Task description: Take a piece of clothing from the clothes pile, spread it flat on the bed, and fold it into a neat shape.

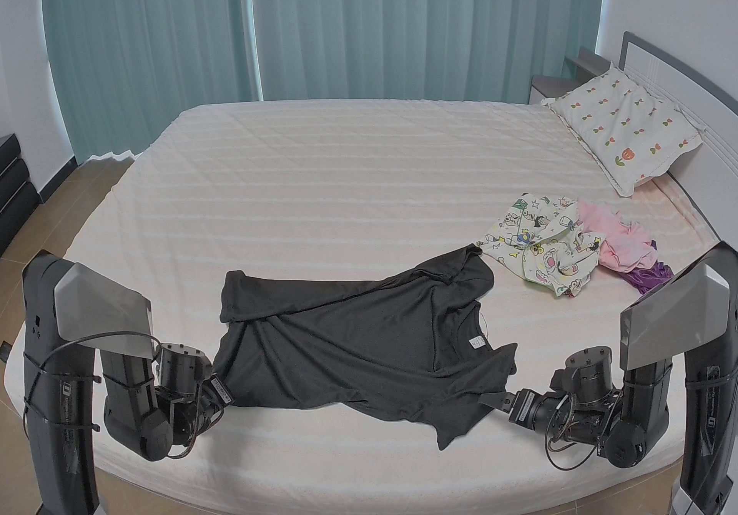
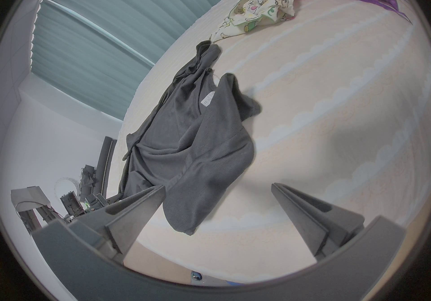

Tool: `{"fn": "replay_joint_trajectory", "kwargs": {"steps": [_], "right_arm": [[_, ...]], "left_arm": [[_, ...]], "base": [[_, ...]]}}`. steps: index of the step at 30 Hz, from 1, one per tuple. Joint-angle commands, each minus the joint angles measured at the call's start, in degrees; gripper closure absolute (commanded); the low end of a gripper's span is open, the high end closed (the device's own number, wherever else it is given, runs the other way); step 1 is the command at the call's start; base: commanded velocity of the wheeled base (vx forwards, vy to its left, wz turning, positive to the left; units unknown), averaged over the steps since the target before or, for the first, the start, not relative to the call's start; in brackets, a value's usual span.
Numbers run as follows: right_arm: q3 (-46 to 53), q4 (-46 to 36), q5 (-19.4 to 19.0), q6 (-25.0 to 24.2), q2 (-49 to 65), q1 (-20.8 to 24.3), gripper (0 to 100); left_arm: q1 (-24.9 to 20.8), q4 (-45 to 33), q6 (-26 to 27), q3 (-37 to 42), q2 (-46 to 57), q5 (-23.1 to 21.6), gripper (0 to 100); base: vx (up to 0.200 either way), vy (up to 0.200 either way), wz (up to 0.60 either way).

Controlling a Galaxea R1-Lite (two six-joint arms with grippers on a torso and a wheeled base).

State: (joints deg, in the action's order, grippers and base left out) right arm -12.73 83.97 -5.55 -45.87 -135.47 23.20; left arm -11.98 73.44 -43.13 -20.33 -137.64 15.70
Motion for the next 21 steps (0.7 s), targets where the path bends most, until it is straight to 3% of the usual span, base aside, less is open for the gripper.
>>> {"fn": "replay_joint_trajectory", "kwargs": {"steps": [1,6,21], "right_arm": [[-2.0,-0.7,-0.4,0.8,-1.0,0.9,0],[-6.1,-4.3,-0.8,0.8,-0.7,0.1,0],[-14.0,-12.3,-2.2,-0.3,-1.1,-1.8,0]], "left_arm": [[1.3,0.0,0.0,6.7,6.5,-0.3,100],[1.3,0.0,0.9,11.6,10.6,-0.4,100],[1.4,0.0,6.6,15.9,13.1,-0.5,100]], "base": [[0.0,0.0,0.0],[0.0,0.0,0.0],[0.0,0.0,0.0]]}}
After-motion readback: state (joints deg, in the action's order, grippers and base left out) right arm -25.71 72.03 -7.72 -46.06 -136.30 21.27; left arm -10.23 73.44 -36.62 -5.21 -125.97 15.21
